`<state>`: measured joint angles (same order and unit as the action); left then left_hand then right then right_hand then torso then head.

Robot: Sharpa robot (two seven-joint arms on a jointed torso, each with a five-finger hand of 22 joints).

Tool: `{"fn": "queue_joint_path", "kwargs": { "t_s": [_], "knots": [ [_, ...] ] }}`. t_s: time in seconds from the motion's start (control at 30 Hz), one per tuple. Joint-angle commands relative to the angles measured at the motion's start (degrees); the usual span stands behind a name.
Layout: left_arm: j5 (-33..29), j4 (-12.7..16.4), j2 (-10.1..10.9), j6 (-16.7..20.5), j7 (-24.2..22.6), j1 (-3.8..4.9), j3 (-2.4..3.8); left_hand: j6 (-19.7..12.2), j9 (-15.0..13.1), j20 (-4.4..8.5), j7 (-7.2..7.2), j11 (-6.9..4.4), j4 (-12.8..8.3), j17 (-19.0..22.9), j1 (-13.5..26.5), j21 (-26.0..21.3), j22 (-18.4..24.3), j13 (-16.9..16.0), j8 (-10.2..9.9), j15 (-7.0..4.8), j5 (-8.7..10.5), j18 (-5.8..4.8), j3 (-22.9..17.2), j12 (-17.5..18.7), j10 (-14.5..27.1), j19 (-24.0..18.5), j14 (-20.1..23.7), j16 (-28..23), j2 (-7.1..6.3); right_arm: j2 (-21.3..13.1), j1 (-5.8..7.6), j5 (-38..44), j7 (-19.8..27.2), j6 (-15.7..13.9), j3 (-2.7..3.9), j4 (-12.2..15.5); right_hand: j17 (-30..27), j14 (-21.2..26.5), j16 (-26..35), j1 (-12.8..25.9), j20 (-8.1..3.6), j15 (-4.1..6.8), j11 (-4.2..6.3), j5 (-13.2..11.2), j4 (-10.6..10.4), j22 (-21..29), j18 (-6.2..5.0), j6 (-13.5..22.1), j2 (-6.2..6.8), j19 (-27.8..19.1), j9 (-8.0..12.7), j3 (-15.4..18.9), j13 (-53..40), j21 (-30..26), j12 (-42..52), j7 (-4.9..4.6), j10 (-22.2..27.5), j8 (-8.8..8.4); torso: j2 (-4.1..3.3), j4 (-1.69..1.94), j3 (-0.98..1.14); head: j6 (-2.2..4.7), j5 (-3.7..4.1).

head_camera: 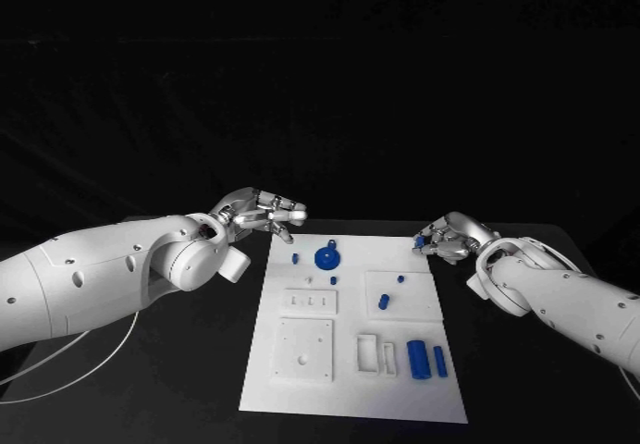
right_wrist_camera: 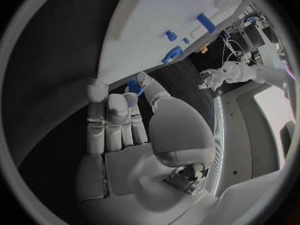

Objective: Assemble the parts on the task board

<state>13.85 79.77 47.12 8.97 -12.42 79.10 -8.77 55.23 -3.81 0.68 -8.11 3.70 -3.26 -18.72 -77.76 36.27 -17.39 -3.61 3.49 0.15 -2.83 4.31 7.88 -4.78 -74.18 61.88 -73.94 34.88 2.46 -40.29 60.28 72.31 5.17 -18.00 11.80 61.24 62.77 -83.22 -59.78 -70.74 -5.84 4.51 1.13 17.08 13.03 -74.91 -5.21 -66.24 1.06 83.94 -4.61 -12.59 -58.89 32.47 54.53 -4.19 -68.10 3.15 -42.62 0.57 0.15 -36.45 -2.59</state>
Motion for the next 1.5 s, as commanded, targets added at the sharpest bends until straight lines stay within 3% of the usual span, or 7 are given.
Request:
{"fn": "queue_joint_path", "kwargs": {
  "t_s": [0.03, 0.3, 0.37, 0.43, 0.7, 1.07, 1.5],
  "knots": [
    [4.21, -0.55, -0.01, -0.23, 3.66, 0.58, 0.09, 1.23, -0.19, 1.22, 1.02, -1.55, 0.41, -2.45, 0.55, 2.04, -1.26, -0.61, 0.41, -1.37, -0.15, -0.89, 0.28, -2.02, -4.24, 0.90, -1.62, 4.10, -0.01, -0.29, 0.77, 2.96, -4.05, 0.94, 0.04, 2.14, 0.12, -0.02, 0.22, 0.21, -0.27, 0.43, 0.14, -0.39, -0.17, -2.88, 0.32, -0.47, 0.41, 2.95, -0.01, -0.79, -0.08, 0.19, -0.25, -0.08, -0.03, 0.40, 0.74, -0.13, 0.10, -0.13, -0.13],
    [3.45, -2.07, -1.17, -1.82, 10.24, 1.78, 0.13, 5.24, -1.44, 5.24, 3.27, -4.93, 3.33, -15.12, 5.30, 15.98, -10.88, -6.42, 0.17, -4.95, 0.22, -1.45, 0.95, -12.49, -9.82, 2.10, -2.62, 24.71, -0.58, -0.13, 2.17, 5.56, -7.65, 1.38, 0.04, 8.43, 0.22, -0.08, 0.28, 0.02, -0.30, 0.45, 0.19, -1.53, -0.52, -2.78, 0.34, -0.73, 0.96, 2.98, -0.06, -1.83, -0.27, 0.36, -0.05, -0.02, -0.32, 0.46, 1.65, -0.23, 0.14, -0.47, -0.49],
    [3.70, -2.55, -1.89, -2.17, 11.81, 1.94, 0.13, 8.48, -3.33, 5.90, 4.10, -5.90, 4.17, -17.46, 6.87, 18.73, -12.92, -9.02, 1.04, -5.47, -3.13, -1.21, 0.22, -16.68, -11.23, 1.63, -3.14, 28.93, 1.18, 0.49, 2.38, 5.87, -9.01, 1.92, 0.04, 9.83, 0.23, -0.08, 0.31, -0.12, -0.30, 0.45, 0.19, -2.98, -0.71, -2.73, 0.35, -0.75, 0.84, 2.97, -0.06, -2.30, -0.29, 0.31, -0.04, -0.02, -0.33, 0.46, 1.98, -0.30, 0.21, -0.55, -0.75],
    [4.29, -2.81, -2.53, -2.43, 12.91, 2.02, 0.11, 10.61, -6.77, 6.20, 4.93, -6.21, 3.65, -18.94, 7.58, 20.89, -14.78, -11.34, 1.13, -5.84, -5.86, -1.13, -0.09, -20.02, -9.84, 0.13, -2.27, 31.21, 1.64, 1.28, 2.50, 5.82, -9.98, 2.31, 0.04, 10.54, 0.27, -0.09, 0.29, -0.18, -0.33, 0.45, 0.19, -3.89, -0.88, -2.79, 0.34, -0.65, 1.06, 3.00, -0.04, -3.01, -0.34, 0.73, -0.02, -0.02, -0.34, 0.50, 2.20, -0.41, 0.22, -0.75, -0.75],
    [8.28, -4.18, -6.08, -0.38, 17.57, 2.08, -0.04, 9.81, -24.68, 6.55, 5.87, -6.68, 4.48, -20.79, 10.60, 23.46, -17.16, -13.97, 0.39, -6.26, -5.90, -0.67, 0.03, -24.96, -8.34, -0.62, -3.57, 33.52, 1.05, 4.40, 2.71, 7.31, -14.31, 3.52, 0.02, 12.10, 0.21, -0.10, 0.51, -0.06, -0.29, 0.43, 0.15, -3.48, -2.09, -2.60, 0.30, -0.46, 2.10, 2.97, -0.11, -4.82, -0.35, 0.72, -0.11, -0.10, -0.25, 0.48, 2.73, -0.30, 0.22, -0.84, -0.83],
    [10.19, -5.82, -9.66, -2.01, 26.74, 2.07, -0.10, 10.76, -44.27, 6.75, 7.18, -7.19, 6.17, -20.75, 13.23, 20.19, -20.45, -14.31, 0.26, -6.63, -6.45, -1.14, -1.09, -26.85, -7.58, 1.27, -3.32, 34.96, -1.40, 7.57, 2.78, 8.74, -17.97, 5.50, -0.08, 13.99, 0.27, -0.14, 0.50, 0.09, -0.29, 0.42, 0.10, -3.42, -2.90, -2.51, 0.41, -0.13, 2.82, 2.99, -0.09, -5.94, -0.68, 0.80, 0.26, -0.19, -0.44, 0.44, 2.69, -0.44, 0.17, -0.77, -0.41],
    [12.84, -5.48, -11.81, -1.98, 32.77, 1.99, -0.12, 9.14, -41.48, 6.48, 6.54, -6.75, 10.24, -17.36, 13.98, 16.46, -23.99, -13.49, 0.19, -6.29, -2.77, -1.11, -3.56, -25.66, -7.46, 2.38, -2.86, 33.06, -4.19, 9.14, 2.83, 9.42, -19.06, 6.54, -0.17, 15.39, 0.31, -0.14, 0.47, 0.03, -0.29, 0.41, 0.11, -3.18, -3.02, -2.50, 0.38, -0.09, 2.91, 2.99, -0.10, -5.88, -0.70, 0.88, 0.27, -0.19, -0.41, 0.47, 2.68, -0.31, 0.13, -0.87, 0.16]
  ]
}}
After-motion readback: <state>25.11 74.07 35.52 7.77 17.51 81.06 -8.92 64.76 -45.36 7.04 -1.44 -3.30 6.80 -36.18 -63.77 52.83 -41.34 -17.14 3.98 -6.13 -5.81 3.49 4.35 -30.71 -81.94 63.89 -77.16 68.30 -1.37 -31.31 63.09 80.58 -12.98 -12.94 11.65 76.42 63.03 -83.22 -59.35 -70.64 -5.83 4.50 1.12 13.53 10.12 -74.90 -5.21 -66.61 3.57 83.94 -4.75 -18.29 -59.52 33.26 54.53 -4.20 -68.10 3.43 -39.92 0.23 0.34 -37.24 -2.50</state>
